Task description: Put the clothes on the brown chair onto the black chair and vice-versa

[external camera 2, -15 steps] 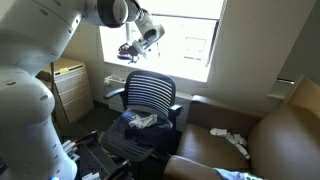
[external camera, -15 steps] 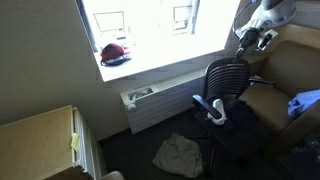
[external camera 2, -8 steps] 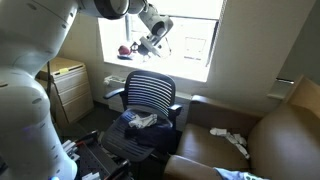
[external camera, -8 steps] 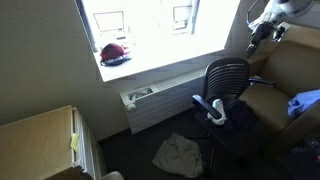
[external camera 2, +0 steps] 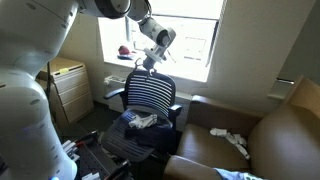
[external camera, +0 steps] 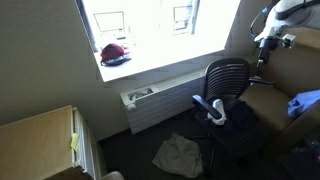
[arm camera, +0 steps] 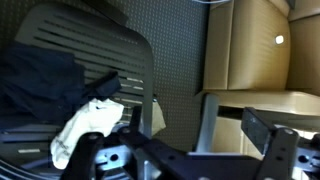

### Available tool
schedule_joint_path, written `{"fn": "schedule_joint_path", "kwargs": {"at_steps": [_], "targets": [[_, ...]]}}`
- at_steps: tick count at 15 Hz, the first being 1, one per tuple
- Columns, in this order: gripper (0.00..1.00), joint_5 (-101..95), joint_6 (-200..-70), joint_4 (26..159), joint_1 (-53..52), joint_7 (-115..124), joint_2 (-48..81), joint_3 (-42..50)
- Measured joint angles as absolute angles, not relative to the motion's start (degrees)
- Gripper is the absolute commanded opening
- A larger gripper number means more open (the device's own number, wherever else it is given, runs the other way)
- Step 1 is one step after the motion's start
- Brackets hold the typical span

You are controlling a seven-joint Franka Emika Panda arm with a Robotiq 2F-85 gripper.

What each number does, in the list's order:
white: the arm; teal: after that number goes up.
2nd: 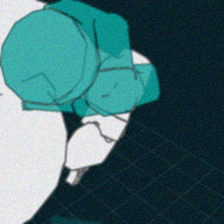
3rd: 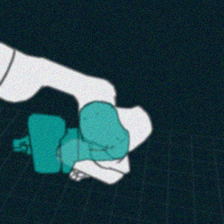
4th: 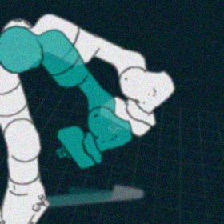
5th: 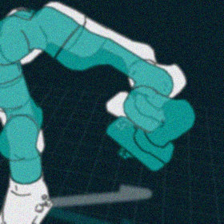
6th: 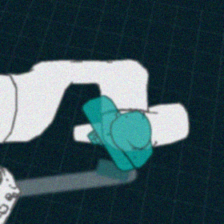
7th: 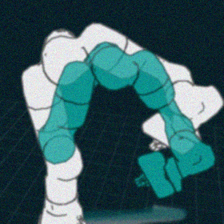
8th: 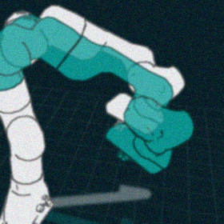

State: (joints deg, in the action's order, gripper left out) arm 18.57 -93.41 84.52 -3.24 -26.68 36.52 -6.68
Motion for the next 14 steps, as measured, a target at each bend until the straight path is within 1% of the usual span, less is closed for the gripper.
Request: {"fn": "schedule_joint_path", "kwargs": {"at_steps": [3, 9, 11, 14], "targets": [[1.00, 14.6, -89.5, 86.9, -1.2, -23.7, 36.6, -4.8], [1.00, 12.3, -89.6, 87.5, -1.1, -23.6, 36.7, -5.4], [1.00, 6.5, -92.0, 90.3, -1.9, -23.6, 36.8, -5.2], [1.00, -0.8, -102.2, 96.7, -3.4, -23.6, 36.9, -5.2]]}}
